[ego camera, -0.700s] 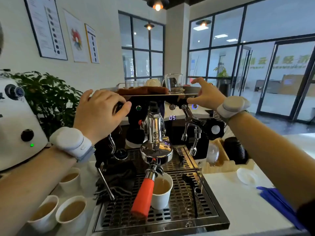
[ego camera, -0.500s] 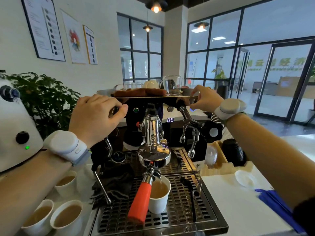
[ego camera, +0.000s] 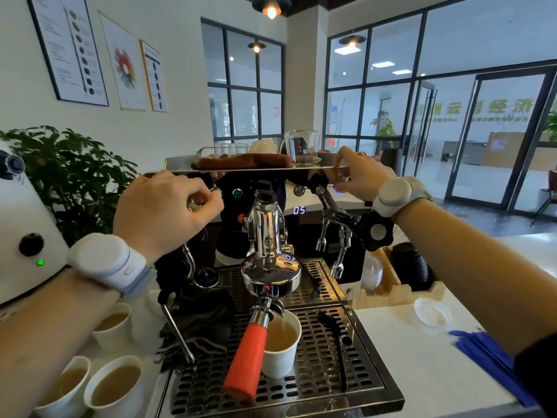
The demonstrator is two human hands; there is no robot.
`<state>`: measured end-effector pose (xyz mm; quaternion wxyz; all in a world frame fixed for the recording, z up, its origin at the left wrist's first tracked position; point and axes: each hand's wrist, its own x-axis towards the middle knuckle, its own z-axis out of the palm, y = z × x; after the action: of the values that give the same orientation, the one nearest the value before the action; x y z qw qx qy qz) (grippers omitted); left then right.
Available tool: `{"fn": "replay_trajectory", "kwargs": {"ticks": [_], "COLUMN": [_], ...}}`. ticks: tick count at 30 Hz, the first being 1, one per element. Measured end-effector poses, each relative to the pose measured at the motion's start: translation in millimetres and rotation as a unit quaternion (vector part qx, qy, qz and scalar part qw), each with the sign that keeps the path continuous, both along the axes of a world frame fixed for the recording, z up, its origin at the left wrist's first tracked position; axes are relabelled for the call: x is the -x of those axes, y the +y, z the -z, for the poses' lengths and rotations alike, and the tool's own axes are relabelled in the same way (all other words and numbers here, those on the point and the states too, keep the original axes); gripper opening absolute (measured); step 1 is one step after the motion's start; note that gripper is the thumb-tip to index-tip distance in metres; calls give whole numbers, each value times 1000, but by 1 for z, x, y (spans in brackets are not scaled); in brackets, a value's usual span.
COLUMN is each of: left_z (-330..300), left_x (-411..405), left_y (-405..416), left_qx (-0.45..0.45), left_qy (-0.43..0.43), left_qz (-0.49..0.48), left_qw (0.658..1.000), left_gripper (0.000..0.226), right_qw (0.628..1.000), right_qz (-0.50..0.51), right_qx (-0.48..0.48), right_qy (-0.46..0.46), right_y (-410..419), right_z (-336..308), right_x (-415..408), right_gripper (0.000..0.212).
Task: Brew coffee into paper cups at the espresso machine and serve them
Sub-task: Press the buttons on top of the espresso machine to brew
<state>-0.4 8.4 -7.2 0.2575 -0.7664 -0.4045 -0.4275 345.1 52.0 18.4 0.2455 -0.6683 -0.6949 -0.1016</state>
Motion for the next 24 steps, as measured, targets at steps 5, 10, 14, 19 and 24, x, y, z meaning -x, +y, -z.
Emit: {"fn": "replay_trajectory", "kwargs": {"ticks": [5,10,14,19,24], "left_z": [-1,-7,-15,-3,24], "left_x": [-1,-1,-1,-7,-13], "left_y": [-4,-2,-8,-26,-37], "left_qx": [28,70,81,121,164], "left_qy": [-21,-18,-20,-84,-108], "left_qz": [-7,8,61,212,309], "left_qw": [999,997,995,966,931], "left_gripper": [32,37,47,52,62], "right_qw": [999,985,968,954,942], "right_qz": [-31,-101,-162,-215,-248], "right_qx": [-19,-48,-85,-93,-97], "right_qy": [38,132,174,189,204], "right_y": [-7,-23,-46,-71,-90], "right_z": [1,-6,-11,1,25], "right_x": [1,20,44,71,89], "right_gripper": [50,76,85,87,91]}}
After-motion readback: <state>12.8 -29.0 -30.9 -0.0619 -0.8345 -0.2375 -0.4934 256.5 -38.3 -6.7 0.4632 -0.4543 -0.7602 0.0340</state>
